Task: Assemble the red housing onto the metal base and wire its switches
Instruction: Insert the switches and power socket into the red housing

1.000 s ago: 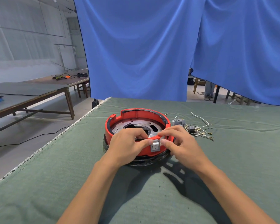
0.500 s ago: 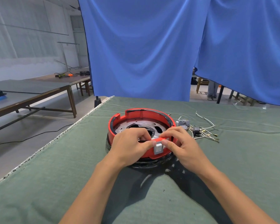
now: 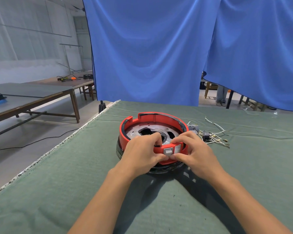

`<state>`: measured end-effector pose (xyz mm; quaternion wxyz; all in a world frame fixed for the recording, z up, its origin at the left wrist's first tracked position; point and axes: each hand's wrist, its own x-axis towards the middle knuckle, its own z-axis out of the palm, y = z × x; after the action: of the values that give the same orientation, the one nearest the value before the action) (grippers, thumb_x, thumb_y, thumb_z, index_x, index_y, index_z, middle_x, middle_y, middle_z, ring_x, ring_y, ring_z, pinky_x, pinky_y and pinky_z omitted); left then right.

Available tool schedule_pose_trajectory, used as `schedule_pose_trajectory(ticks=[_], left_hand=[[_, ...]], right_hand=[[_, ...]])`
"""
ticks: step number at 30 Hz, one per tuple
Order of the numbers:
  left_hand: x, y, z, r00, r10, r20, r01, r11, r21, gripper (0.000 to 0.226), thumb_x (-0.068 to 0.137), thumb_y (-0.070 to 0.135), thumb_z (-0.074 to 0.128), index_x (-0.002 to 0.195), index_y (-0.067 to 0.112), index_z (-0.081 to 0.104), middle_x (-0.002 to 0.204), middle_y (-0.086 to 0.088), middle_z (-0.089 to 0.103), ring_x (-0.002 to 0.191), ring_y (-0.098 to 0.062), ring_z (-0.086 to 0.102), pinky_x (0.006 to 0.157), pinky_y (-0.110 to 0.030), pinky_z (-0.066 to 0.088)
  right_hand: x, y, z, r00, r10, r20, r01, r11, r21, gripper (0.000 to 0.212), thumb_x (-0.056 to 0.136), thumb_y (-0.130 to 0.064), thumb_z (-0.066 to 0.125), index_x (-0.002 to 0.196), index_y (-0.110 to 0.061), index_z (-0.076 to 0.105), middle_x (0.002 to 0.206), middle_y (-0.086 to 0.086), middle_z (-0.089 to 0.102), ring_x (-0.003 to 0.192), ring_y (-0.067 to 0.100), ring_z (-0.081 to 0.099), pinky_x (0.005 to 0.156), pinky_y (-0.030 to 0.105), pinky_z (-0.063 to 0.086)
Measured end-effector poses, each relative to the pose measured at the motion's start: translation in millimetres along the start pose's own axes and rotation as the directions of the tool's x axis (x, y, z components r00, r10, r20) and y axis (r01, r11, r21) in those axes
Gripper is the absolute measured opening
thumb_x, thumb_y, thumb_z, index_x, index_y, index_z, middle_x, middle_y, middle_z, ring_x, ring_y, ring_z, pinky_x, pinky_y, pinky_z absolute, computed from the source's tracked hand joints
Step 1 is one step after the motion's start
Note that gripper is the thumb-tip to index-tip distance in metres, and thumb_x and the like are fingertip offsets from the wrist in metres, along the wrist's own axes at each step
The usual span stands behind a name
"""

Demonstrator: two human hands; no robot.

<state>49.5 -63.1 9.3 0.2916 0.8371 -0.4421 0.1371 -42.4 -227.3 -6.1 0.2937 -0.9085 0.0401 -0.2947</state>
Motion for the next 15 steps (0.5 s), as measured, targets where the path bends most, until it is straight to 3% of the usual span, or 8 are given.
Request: schedule_pose_trajectory(ticks=[3, 6, 11, 15], left_hand=[[-0.1, -1.9, -0.7, 1.0, -0.002, 0.001, 0.002, 0.999, -0.043, 0.032, 0.07, 0.048, 0.072, 0.077, 0.022, 0.053, 0.068, 0.007, 0.059, 0.067, -0.014, 0.052, 0.055, -0.024, 0.03], [1.3, -5.5, -3.1, 0.998, -0.057, 0.023, 0.061, 0.971, -0.233, 0.031, 0.073, 0.053, 0.067, 0.072, 0.023, 0.061, 0.066, 0.01, 0.06, 0.066, -0.008, 0.054, 0.06, -0.024, 0.038], [1.7, -5.8, 1.7, 0.998, -0.058, -0.036, 0.051, 0.985, -0.166, 0.029, 0.08, 0.05, 0.067, 0.074, 0.022, 0.065, 0.071, 0.008, 0.065, 0.072, -0.009, 0.057, 0.061, -0.016, 0.035], [1.2, -6.9, 3.3, 0.998, 0.002, -0.055, -0.012, 0.983, -0.182, 0.027, 0.084, 0.042, 0.068, 0.076, 0.016, 0.065, 0.069, 0.006, 0.065, 0.068, -0.015, 0.058, 0.061, -0.022, 0.033]], right_hand=[[2.1, 2.8, -4.0, 0.998, 0.035, 0.053, -0.041, 0.993, 0.114, 0.028, 0.072, -0.024, 0.08, 0.092, -0.038, 0.066, 0.099, -0.022, 0.053, 0.066, 0.001, 0.052, 0.067, 0.018, 0.041], [1.2, 3.6, -5.9, 0.994, 0.045, 0.099, -0.072, 0.953, 0.296, 0.019, 0.082, -0.019, 0.072, 0.097, -0.03, 0.071, 0.102, -0.015, 0.057, 0.066, -0.002, 0.055, 0.067, 0.022, 0.042], [4.2, -0.2, -1.9, 0.998, 0.043, 0.052, -0.056, 0.957, 0.286, 0.014, 0.082, -0.016, 0.071, 0.09, -0.027, 0.069, 0.098, -0.002, 0.059, 0.078, 0.009, 0.055, 0.07, 0.025, 0.043], [6.3, 0.5, -1.0, 0.999, 0.027, 0.047, -0.038, 0.965, 0.26, 0.013, 0.081, -0.015, 0.072, 0.088, -0.026, 0.069, 0.092, -0.006, 0.059, 0.074, -0.007, 0.052, 0.065, 0.011, 0.037]])
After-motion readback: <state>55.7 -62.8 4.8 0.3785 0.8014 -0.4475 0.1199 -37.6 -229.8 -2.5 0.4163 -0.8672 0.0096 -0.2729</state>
